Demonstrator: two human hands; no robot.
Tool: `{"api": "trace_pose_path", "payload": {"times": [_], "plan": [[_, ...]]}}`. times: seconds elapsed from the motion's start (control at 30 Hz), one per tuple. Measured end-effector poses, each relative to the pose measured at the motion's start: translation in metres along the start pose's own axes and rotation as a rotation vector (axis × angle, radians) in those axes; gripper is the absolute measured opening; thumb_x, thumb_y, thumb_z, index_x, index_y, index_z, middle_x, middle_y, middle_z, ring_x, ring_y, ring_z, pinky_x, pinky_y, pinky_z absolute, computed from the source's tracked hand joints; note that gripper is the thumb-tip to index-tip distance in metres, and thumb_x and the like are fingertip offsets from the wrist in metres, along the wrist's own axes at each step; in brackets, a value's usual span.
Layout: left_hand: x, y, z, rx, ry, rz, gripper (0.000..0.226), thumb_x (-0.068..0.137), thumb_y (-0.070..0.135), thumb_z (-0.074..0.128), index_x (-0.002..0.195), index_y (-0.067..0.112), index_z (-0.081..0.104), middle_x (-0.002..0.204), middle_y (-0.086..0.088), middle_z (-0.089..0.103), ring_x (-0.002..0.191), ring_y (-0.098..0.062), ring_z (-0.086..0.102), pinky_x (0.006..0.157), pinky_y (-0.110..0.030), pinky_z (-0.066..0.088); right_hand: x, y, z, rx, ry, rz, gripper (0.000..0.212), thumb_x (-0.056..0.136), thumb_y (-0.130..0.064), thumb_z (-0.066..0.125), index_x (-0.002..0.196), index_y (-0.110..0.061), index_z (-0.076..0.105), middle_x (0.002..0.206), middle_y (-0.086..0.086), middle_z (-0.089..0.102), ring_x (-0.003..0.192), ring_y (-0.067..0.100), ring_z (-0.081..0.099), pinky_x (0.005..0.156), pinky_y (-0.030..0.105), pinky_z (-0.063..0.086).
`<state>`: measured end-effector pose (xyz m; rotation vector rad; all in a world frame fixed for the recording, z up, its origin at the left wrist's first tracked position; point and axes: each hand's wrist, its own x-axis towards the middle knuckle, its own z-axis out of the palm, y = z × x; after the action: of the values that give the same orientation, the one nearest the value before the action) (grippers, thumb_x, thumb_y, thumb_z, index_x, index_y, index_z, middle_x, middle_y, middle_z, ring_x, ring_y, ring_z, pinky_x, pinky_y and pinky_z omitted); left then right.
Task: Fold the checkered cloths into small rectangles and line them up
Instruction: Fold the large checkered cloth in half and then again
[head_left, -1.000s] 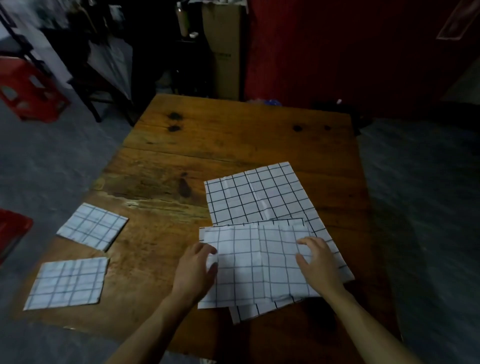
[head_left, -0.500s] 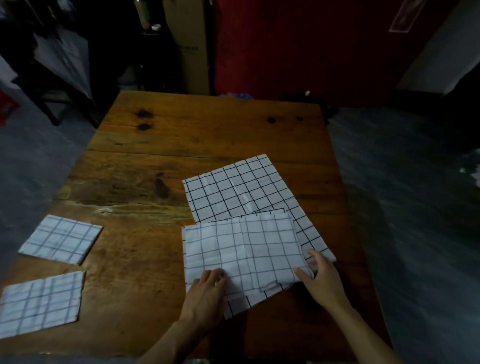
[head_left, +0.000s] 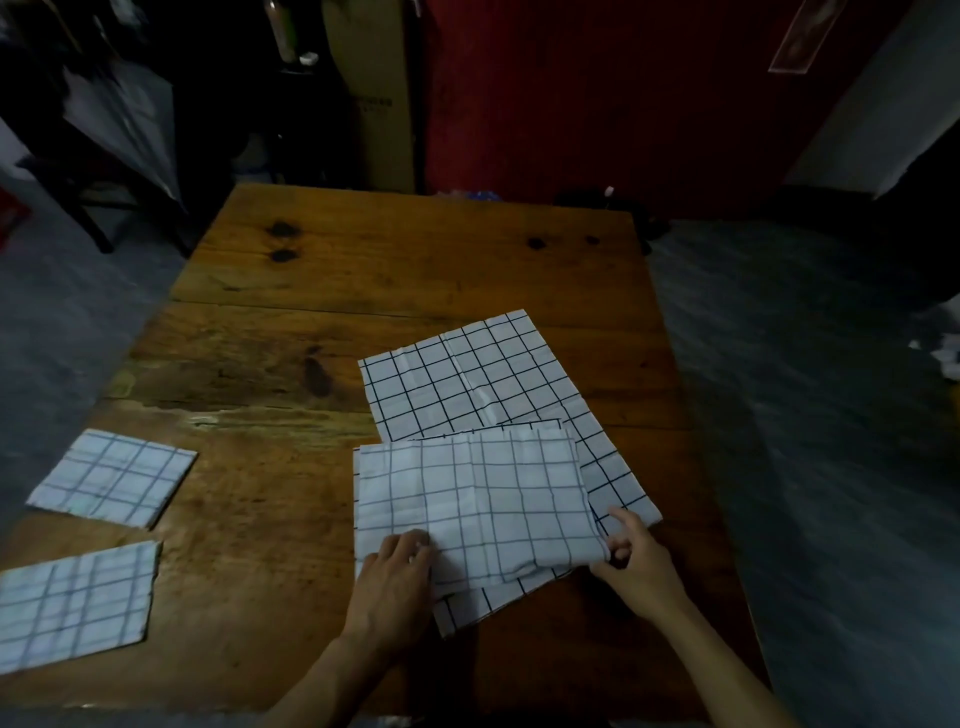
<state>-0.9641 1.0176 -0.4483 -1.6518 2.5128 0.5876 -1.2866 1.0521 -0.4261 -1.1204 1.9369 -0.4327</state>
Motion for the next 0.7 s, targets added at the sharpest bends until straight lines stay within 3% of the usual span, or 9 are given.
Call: {"api": "trace_pose_path", "payload": {"times": [0.1,0.2,0.33,0.47,0.6,0.7], "plan": [[-0.001,-0.002,0.002,0.015,0.008,-0.011,0.042,0.072,0.029,0.07,0.114,0.026,0.064,0.125,0.003,0.06,0.107,-0.022,0.059,0.075,-0.037,0.052,0.0,0.002,0.001,0.012,-0.003,0.005,0.065,0.083,-0.013,0.073,0.139,-0.028,0.043,0.103,-0.014,0.054,0.1,0.007,0.051,0.085,0.027,0.043],[-0.001,0.0,0.001,0.017,0.018,-0.011,0.045,0.078,0.029,0.066,0.122,0.025,0.06,0.133,0.004,0.055,0.116,-0.022,0.054,0.083,-0.039,0.05,0.0,0.005,0.002,0.026,0.008,0.004,0.059,0.084,-0.009,0.071,0.135,-0.026,0.047,0.103,-0.01,0.06,0.104,0.011,0.055,0.075,0.019,0.039],[-0.001,0.002,-0.001,0.022,0.017,-0.007,0.048,0.083,0.029,0.062,0.131,0.024,0.054,0.142,0.002,0.048,0.126,-0.024,0.047,0.092,-0.04,0.047,-0.002,0.005,0.0,-0.015,-0.009,0.002,0.055,0.087,-0.006,0.067,0.134,-0.024,0.048,0.099,-0.006,0.062,0.091,0.0,0.052,0.069,0.011,0.035],[-0.004,0.002,-0.001,0.024,0.041,-0.005,0.045,0.089,0.031,0.056,0.134,0.024,0.05,0.146,0.002,0.043,0.129,-0.023,0.043,0.096,-0.039,0.045,0.0,0.003,-0.009,-0.016,-0.019,0.007,0.055,0.087,-0.006,0.066,0.136,-0.025,0.048,0.101,-0.006,0.063,0.099,0.005,0.053,0.087,0.024,0.04],[-0.008,0.001,-0.001,0.022,0.071,0.002,0.036,0.084,0.03,0.063,0.12,0.024,0.061,0.133,0.001,0.056,0.114,-0.022,0.056,0.08,-0.038,0.053,0.004,-0.002,-0.016,0.011,0.011,-0.02,0.05,0.088,-0.008,0.066,0.13,-0.029,0.051,0.1,-0.009,0.065,0.107,0.012,0.057,0.093,0.034,0.046],[-0.011,-0.001,0.001,0.032,0.084,0.009,0.039,0.07,0.029,0.078,0.107,0.023,0.066,0.119,0.001,0.064,0.099,-0.022,0.064,0.066,-0.035,0.055,0.008,-0.007,-0.015,0.037,0.039,-0.038,0.044,0.089,-0.01,0.065,0.127,-0.026,0.054,0.096,-0.015,0.06,0.102,0.008,0.056,0.086,0.03,0.05]]}}
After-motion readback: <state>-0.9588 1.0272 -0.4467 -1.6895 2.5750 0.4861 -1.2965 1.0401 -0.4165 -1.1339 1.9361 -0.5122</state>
